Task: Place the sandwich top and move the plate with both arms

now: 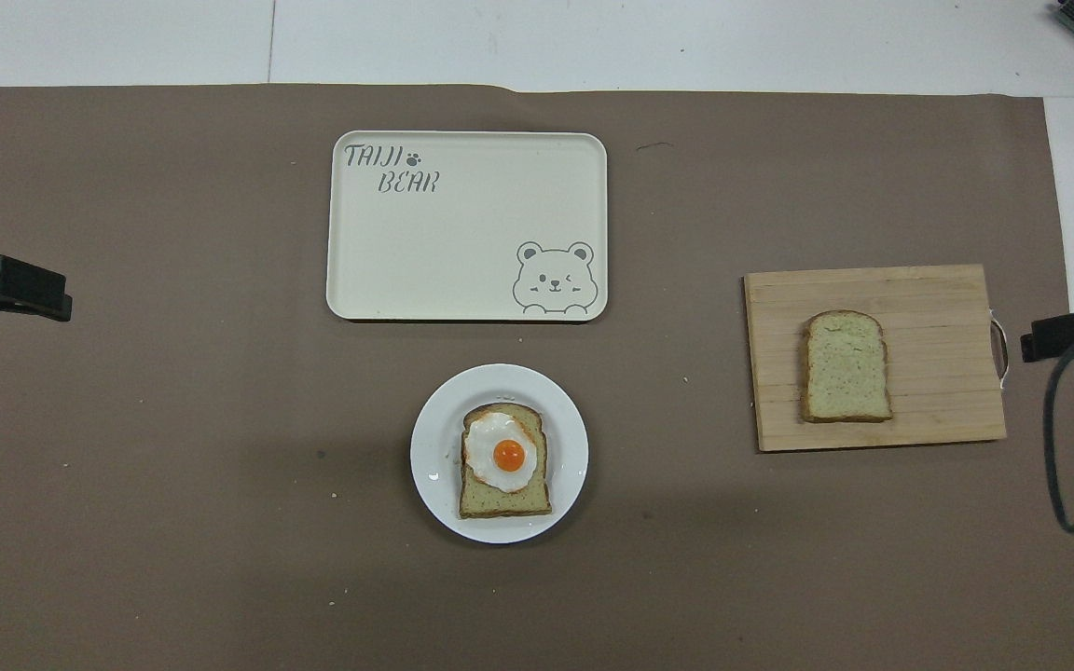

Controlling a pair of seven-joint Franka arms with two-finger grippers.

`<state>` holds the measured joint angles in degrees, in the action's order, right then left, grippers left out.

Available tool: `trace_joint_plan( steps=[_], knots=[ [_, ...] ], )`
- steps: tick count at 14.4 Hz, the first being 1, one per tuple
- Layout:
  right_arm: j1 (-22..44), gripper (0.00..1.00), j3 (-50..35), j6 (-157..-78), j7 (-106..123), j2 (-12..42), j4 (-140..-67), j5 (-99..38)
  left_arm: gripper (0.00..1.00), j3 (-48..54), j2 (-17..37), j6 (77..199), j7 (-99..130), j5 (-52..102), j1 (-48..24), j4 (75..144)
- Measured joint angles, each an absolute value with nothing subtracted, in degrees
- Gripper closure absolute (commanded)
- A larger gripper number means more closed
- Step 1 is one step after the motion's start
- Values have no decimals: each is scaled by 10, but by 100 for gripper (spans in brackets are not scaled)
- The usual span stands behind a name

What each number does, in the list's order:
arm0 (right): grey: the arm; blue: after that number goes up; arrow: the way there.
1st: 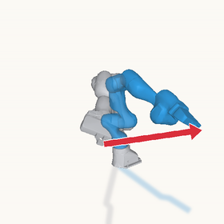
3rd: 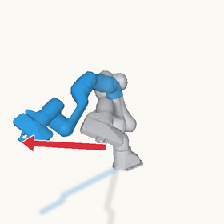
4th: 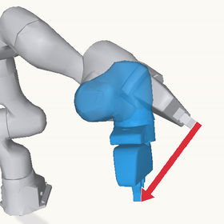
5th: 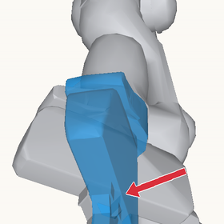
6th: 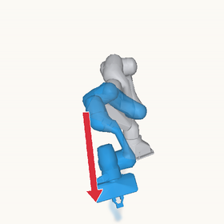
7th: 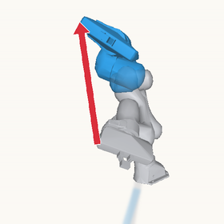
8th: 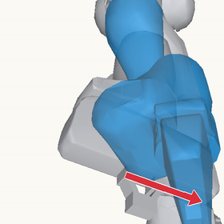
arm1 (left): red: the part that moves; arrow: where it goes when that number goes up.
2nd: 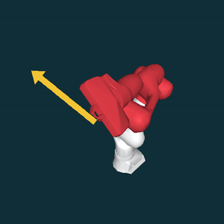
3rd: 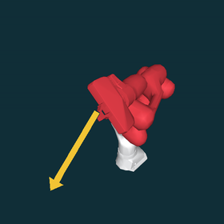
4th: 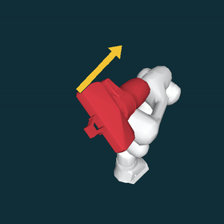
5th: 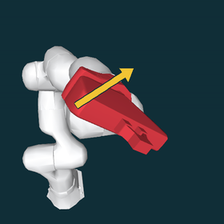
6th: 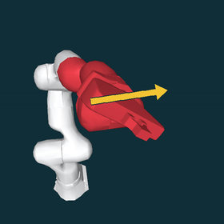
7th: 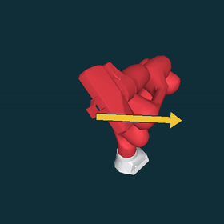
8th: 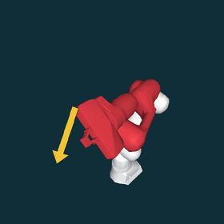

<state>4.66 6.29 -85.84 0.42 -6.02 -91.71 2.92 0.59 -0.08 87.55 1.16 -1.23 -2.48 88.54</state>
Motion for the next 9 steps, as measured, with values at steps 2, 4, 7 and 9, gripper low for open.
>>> trace_joint_plan(
  steps=[2,4,7,9],
  knots=[
    [47,0,63,-858,4,-60,-917,29,0,6,-1,876,12,-12,-25,885],
    [47,0,63,-857,4,-60,-917,29,0,6,-1,876,12,-12,-25,885],
    [47,0,62,-853,4,-62,-919,29,0,6,-1,876,12,-12,-25,885],
    [48,0,62,-853,4,-63,-919,29,0,6,-1,876,12,-12,-25,885]
  ],
)
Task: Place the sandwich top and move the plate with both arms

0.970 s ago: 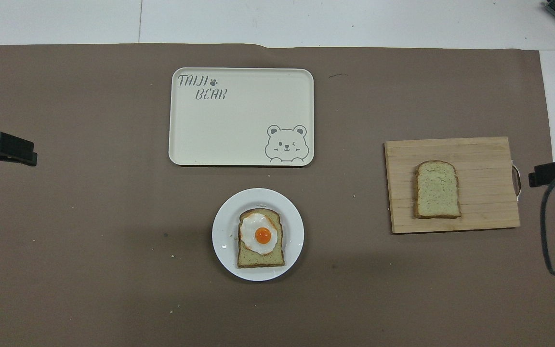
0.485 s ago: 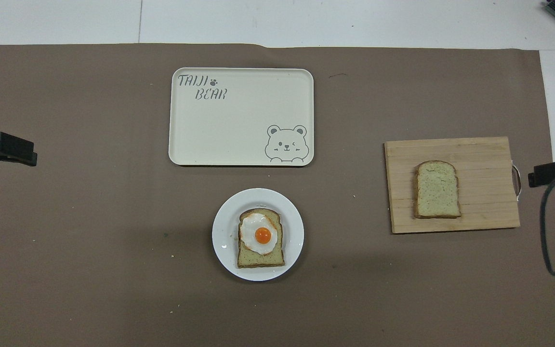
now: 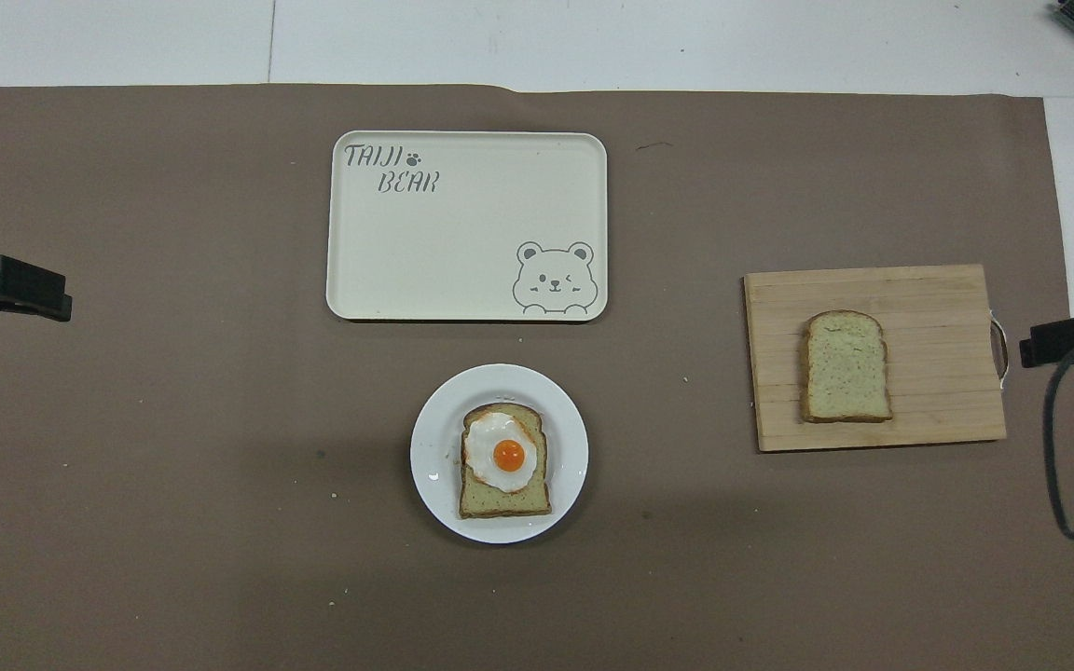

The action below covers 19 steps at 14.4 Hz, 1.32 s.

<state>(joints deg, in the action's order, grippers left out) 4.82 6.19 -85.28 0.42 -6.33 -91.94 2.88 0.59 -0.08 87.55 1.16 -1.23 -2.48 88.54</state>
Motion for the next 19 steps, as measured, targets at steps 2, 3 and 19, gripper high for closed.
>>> trace_joint_plan(
  steps=[2,3,19],
  knots=[
    [48,0,62,-852,4,-64,-921,29,0,6,-1,876,12,-12,-25,885],
    [48,0,62,-852,4,-64,-922,29,0,6,-1,876,12,-12,-25,885],
    [48,0,62,-852,4,-67,-927,29,0,6,-1,876,12,-12,-25,885]
  ],
)
